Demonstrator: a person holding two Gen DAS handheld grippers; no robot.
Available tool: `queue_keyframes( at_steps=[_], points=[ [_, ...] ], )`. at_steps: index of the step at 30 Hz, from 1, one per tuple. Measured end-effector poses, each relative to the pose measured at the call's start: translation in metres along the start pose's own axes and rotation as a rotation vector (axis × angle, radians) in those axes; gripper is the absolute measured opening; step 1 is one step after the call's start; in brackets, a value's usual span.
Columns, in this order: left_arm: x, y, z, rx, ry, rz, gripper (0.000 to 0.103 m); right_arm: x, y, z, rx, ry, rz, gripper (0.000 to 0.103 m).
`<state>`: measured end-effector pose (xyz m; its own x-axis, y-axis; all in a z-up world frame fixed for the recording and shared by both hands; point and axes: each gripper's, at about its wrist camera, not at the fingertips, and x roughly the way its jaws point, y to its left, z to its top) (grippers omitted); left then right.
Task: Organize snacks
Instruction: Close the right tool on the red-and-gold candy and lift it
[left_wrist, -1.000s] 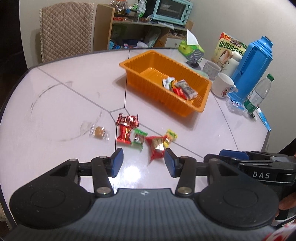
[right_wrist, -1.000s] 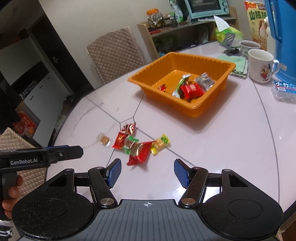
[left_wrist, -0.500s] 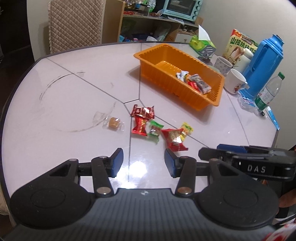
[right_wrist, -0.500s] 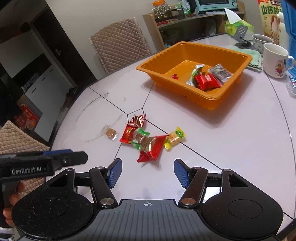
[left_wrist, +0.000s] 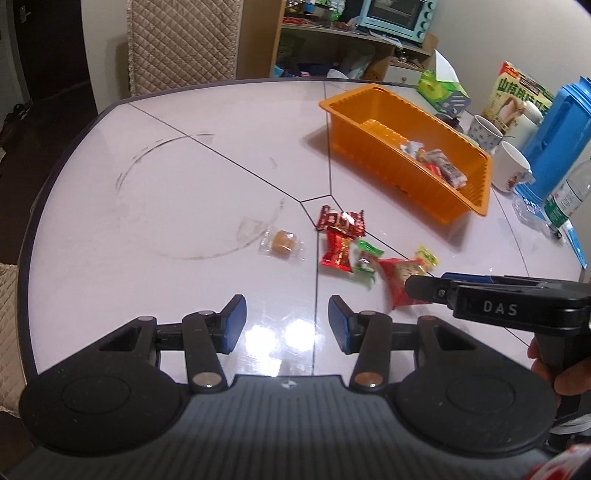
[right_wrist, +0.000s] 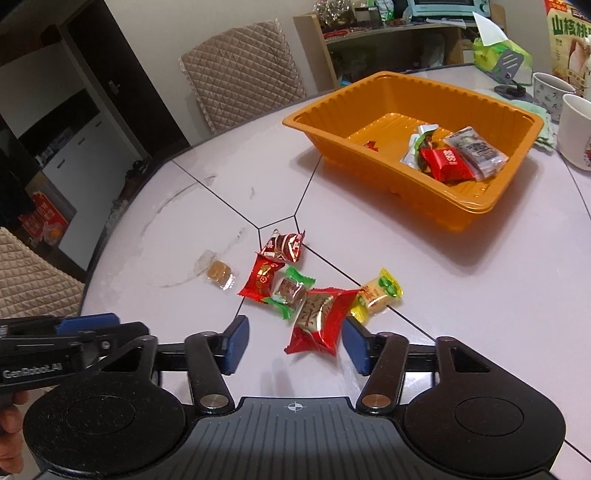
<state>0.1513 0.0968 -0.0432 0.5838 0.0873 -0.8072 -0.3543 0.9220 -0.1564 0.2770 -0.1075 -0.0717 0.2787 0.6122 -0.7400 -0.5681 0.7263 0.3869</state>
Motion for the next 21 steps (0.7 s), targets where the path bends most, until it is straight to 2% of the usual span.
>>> queue_keyframes(
  at_steps=[5,15,21],
  points=[
    [0.004,0.007,0.000,-0.013,0.003,0.002,0.045,0.015,-0.001,0.004,0.000,0.019,-0.031,0.046],
    [0.012,0.014,0.001,-0.023,0.011,-0.007,0.045,0.037,-0.002,0.005,-0.010,0.054,-0.076,0.041],
    [0.016,0.015,0.002,-0.023,0.007,-0.014,0.045,0.042,-0.004,0.004,-0.025,0.061,-0.086,0.035]
  ],
)
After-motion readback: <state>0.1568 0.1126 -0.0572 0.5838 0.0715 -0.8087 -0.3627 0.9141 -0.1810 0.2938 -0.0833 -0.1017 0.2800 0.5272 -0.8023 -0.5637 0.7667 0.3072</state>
